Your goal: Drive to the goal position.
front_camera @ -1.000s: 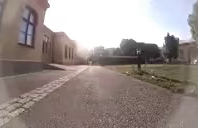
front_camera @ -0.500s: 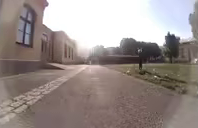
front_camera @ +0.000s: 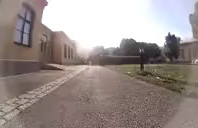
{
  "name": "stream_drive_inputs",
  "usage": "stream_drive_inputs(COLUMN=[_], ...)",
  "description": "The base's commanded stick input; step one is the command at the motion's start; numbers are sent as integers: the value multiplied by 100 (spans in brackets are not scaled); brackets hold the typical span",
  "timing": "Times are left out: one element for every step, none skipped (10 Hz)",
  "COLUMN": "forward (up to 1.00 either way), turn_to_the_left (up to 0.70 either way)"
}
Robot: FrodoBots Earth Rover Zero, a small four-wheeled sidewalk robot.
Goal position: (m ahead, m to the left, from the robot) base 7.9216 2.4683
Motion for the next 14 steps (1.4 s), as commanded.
stream_drive_inputs(forward=[44,44,44,44,44,44,44,44,44,44,44,44,44,44], turn_to_the_left=[2,2,2,2,2,2,2,2,2,2,2,2,2,2])
